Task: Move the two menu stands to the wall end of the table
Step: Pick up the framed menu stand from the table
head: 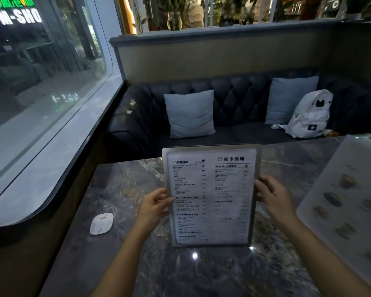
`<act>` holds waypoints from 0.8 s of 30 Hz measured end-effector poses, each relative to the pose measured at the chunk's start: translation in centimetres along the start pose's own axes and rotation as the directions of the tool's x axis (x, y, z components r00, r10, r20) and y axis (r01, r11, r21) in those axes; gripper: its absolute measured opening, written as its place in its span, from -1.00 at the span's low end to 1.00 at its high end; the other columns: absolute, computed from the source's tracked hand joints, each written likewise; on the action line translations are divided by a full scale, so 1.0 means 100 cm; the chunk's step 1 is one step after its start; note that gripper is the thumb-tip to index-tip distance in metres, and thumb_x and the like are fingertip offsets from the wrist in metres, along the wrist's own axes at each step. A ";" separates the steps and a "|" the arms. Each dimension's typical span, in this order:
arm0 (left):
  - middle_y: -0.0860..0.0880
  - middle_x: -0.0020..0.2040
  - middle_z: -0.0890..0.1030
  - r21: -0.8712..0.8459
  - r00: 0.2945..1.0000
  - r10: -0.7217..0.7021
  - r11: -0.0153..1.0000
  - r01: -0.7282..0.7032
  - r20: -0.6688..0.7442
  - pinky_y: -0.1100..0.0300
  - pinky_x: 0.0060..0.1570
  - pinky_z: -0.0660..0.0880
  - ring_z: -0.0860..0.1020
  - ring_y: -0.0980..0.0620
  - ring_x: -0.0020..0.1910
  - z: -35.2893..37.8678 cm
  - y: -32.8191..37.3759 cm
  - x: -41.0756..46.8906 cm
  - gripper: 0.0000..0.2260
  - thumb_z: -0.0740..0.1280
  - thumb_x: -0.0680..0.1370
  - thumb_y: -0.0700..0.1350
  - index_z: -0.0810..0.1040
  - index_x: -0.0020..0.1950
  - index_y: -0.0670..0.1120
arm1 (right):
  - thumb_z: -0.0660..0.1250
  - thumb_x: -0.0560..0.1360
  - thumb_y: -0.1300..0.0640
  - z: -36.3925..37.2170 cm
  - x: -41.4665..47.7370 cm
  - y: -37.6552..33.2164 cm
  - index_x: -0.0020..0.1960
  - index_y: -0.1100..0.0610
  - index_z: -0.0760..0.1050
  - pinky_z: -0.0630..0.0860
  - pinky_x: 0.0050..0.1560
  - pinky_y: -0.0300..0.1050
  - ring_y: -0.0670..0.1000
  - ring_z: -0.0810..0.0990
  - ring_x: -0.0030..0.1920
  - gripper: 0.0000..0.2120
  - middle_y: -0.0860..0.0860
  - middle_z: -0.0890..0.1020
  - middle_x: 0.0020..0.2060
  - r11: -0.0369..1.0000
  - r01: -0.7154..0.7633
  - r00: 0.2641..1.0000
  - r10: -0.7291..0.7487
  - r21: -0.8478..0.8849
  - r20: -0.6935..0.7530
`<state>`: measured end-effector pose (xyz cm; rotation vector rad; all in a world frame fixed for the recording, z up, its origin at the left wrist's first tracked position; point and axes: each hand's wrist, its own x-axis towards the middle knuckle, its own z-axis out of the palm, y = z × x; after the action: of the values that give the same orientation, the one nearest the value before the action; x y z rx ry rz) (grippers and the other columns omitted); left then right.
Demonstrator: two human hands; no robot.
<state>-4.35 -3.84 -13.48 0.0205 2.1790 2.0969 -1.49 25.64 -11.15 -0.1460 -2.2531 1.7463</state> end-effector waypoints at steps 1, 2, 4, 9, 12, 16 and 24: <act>-0.13 -0.16 0.63 -0.004 1.000 0.000 1.000 0.000 -0.004 0.19 -0.28 0.61 0.65 0.06 -0.22 0.000 0.000 0.000 -0.86 0.31 0.47 -0.31 0.56 -0.02 -0.13 | 0.20 0.53 0.14 0.000 0.000 0.001 -0.12 -0.10 0.51 0.54 -0.33 -0.27 -0.11 0.63 -0.19 -0.83 -0.01 0.63 -0.13 1.000 0.001 1.000 -0.001 0.006 0.000; -0.11 -0.16 0.63 -0.004 1.000 0.002 1.000 -0.002 -0.009 0.20 -0.29 0.60 0.66 0.07 -0.22 0.001 0.000 0.000 -0.86 0.31 0.47 -0.31 0.56 -0.02 -0.13 | 0.20 0.53 0.14 0.001 0.000 0.001 -0.11 -0.10 0.50 0.53 -0.32 -0.25 -0.09 0.63 -0.18 -0.83 -0.01 0.63 -0.12 1.000 0.003 1.000 -0.003 0.011 -0.003; -0.06 -0.20 0.65 0.001 1.000 0.002 1.000 -0.002 -0.015 0.22 -0.31 0.59 0.65 0.08 -0.23 0.001 0.000 0.001 -0.86 0.31 0.47 -0.30 0.57 -0.03 -0.12 | 0.19 0.53 0.15 0.002 0.000 0.001 -0.10 -0.08 0.49 0.52 -0.26 -0.22 -0.06 0.63 -0.16 -0.84 -0.01 0.62 -0.12 1.000 0.001 1.000 -0.001 0.020 -0.006; 0.05 -0.32 0.67 0.007 1.000 0.006 1.000 -0.006 -0.026 0.28 -0.37 0.55 0.65 0.12 -0.27 0.002 0.000 -0.001 -0.87 0.31 0.47 -0.31 0.56 -0.07 -0.11 | 0.19 0.53 0.10 0.002 -0.003 0.004 -0.02 -0.01 0.49 0.55 -0.22 -0.16 -0.06 0.62 -0.14 -0.88 0.01 0.62 -0.09 1.000 -0.007 1.000 0.007 0.008 -0.004; -0.04 -0.21 0.64 0.073 0.997 0.017 0.997 -0.012 -0.075 0.16 -0.26 0.57 0.62 0.03 -0.21 0.002 0.002 -0.004 -0.82 0.35 0.46 -0.28 0.54 0.05 -0.18 | 0.18 0.53 0.04 0.000 -0.005 0.004 0.08 0.07 0.46 0.56 -0.06 -0.01 0.01 0.59 -0.03 -0.81 0.02 0.60 -0.04 0.999 -0.015 1.000 0.015 -0.030 -0.020; -0.07 -0.10 0.61 0.150 0.989 0.089 0.986 -0.071 -0.118 0.22 -0.19 0.54 0.59 0.05 -0.14 0.001 0.017 -0.012 -0.71 0.38 0.45 -0.21 0.49 0.16 -0.14 | 0.19 0.53 0.00 -0.010 -0.009 0.004 0.16 0.09 0.42 0.51 -0.03 -0.06 -0.02 0.54 -0.01 -0.73 -0.03 0.55 -0.03 0.997 -0.014 0.994 0.005 -0.080 -0.107; 0.05 -0.02 0.56 0.378 0.843 0.476 0.850 -0.367 -0.252 0.46 -0.17 0.47 0.52 0.36 -0.09 0.023 0.082 -0.015 -0.77 0.30 0.52 -0.10 0.48 0.17 -0.04 | 0.24 0.51 0.05 -0.052 -0.017 -0.007 0.08 0.02 0.42 0.48 -0.15 -0.09 0.04 0.56 -0.09 -0.85 0.00 0.55 -0.11 0.987 0.064 0.978 -0.092 -0.146 -0.189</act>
<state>-3.19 -1.37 -5.26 0.2127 2.9448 2.0424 1.65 29.88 -9.60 -0.2433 -2.2047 1.4670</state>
